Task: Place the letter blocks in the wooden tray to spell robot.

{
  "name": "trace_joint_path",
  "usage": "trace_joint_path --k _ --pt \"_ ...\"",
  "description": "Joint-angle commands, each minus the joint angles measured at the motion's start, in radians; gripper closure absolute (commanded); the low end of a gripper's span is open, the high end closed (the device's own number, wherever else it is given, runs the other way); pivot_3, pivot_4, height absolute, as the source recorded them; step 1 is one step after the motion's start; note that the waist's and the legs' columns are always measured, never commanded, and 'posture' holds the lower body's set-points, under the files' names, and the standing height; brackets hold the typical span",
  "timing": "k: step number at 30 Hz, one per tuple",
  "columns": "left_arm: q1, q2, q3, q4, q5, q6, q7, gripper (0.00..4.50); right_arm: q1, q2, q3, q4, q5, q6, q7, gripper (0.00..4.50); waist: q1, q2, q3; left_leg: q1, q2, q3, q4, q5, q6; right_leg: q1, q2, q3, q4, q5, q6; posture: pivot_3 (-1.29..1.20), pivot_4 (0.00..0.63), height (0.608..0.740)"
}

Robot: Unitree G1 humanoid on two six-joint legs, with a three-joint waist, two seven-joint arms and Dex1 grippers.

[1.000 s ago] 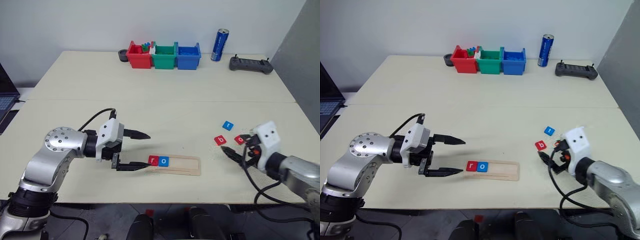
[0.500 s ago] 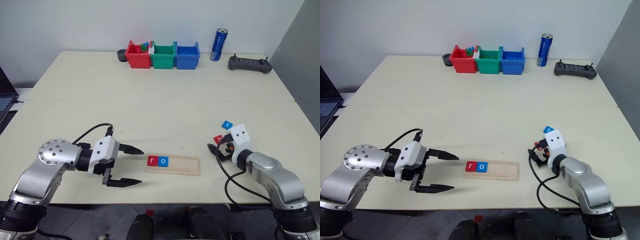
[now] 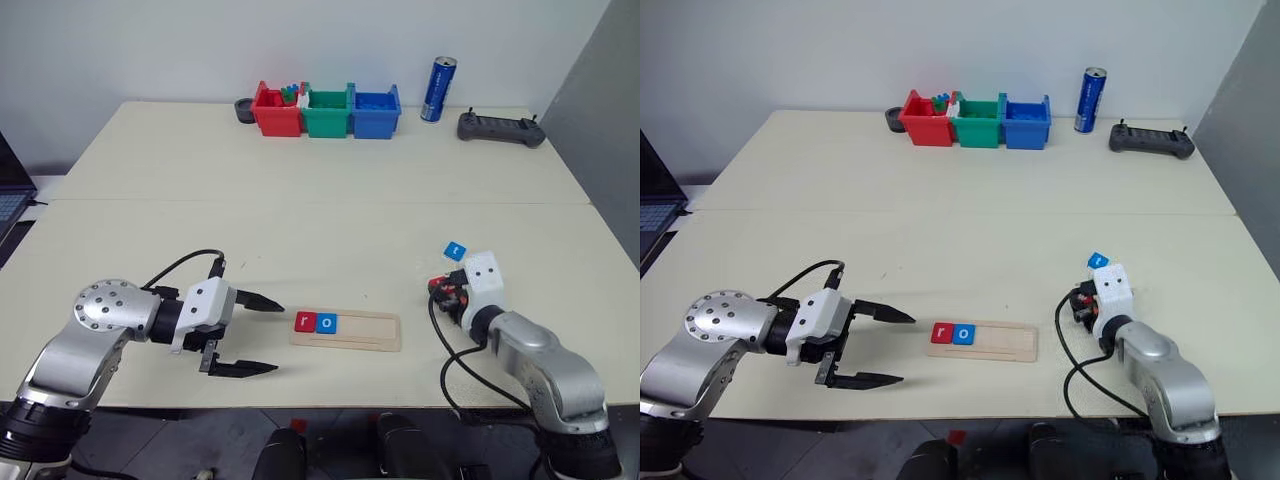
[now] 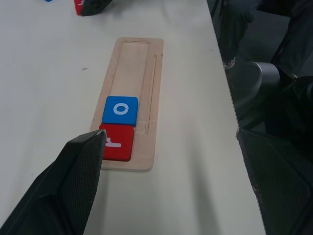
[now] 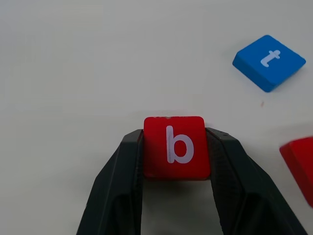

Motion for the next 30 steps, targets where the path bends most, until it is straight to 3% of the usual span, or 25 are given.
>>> trace_joint_path --k 1,5,9,17,19,22,27,30 --pt "-0.020 0.003 -0.002 0.008 -0.003 -0.020 -0.021 0.00 0.072 0.054 -0.032 -0.190 0.015 0.099 -0.063 3.03 -0.002 0.000 0.000 0.000 0.000 0.000 0.000 0.000 0.000 0.000 0.000 0.000 0.000 0.000 0.000 0.00 0.150 0.740" --pt "-0.045 0.006 -0.022 0.033 -0.002 -0.030 -0.059 0.00 0.185 0.191 0.013 -0.348 -0.016 0.173 -0.178 3.03 -0.003 0.001 0.000 0.000 0.000 0.000 0.000 0.000 0.000 -0.001 0.000 0.000 0.001 -0.003 0.004 0.00 0.150 0.740" --pt "-0.067 0.005 -0.035 0.054 0.001 -0.040 -0.082 0.00 0.208 0.263 0.059 -0.326 -0.056 0.137 -0.232 3.03 -0.006 0.001 0.000 0.000 0.001 0.001 0.000 0.000 0.000 -0.001 0.000 0.001 0.001 -0.003 0.004 0.00 0.150 0.740" --pt "-0.067 -0.031 -0.050 0.077 0.024 -0.073 -0.058 0.00 0.168 0.340 0.016 -0.298 -0.060 0.081 -0.239 0.27 -0.006 0.001 0.000 0.000 0.001 0.002 0.000 0.000 0.000 -0.001 0.000 0.001 0.000 -0.003 0.004 0.00 0.150 0.740" --pt "-0.049 -0.039 -0.049 0.070 0.027 -0.079 -0.046 0.00 0.136 0.316 -0.022 -0.322 -0.043 0.098 -0.211 0.01 -0.006 0.001 0.001 0.000 0.001 0.002 0.000 0.000 0.000 -0.001 0.000 0.001 0.000 -0.003 0.004 0.00 0.150 0.740" --pt "-0.032 -0.047 -0.048 0.070 0.036 -0.092 -0.030 0.00 0.075 0.203 -0.082 -0.330 0.008 0.124 -0.101 0.01 -0.006 0.001 0.001 0.000 0.001 0.001 0.000 0.000 0.000 -0.001 0.000 0.001 0.000 -0.003 0.004 0.00 0.150 0.740" --pt "-0.024 -0.063 -0.047 0.052 0.043 -0.086 0.010 0.00 0.012 -0.206 -0.115 -0.248 0.165 0.055 0.337 0.01 -0.006 0.002 0.001 0.000 0.000 0.001 0.000 0.000 0.000 0.000 0.000 0.001 -0.001 -0.003 0.004 0.00 0.150 0.740" --pt "-0.014 -0.064 -0.042 0.038 0.043 -0.081 0.028 0.00 -0.007 -0.387 -0.085 -0.153 0.186 -0.056 0.546 0.01 -0.005 0.002 0.001 0.000 0.000 0.001 0.000 0.000 0.001 0.000 0.000 0.000 0.000 -0.003 0.004 0.00 0.150 0.740"
